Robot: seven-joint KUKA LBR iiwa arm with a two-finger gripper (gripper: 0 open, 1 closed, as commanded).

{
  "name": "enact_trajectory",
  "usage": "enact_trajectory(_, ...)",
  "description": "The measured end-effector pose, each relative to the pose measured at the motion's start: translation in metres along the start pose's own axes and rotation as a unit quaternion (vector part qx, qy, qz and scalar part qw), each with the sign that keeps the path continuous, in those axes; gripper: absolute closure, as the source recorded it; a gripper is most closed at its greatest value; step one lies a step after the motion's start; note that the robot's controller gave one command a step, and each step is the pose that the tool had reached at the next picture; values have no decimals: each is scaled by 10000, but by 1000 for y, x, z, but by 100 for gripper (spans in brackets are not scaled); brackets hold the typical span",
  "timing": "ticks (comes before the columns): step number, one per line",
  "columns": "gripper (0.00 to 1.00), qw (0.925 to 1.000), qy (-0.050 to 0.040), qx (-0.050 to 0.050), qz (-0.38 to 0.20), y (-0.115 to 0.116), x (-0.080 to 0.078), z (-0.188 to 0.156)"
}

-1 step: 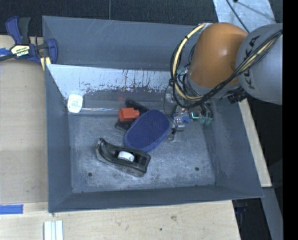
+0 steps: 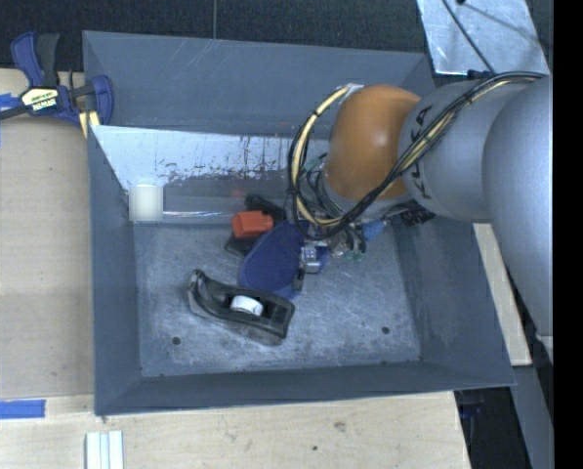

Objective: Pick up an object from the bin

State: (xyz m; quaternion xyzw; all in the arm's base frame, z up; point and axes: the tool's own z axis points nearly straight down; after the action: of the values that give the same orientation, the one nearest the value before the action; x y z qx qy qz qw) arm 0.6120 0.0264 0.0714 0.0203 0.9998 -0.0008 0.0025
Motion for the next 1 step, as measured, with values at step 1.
enact_trajectory(1,0,9991,4,-2,-429,-24,21,-41)
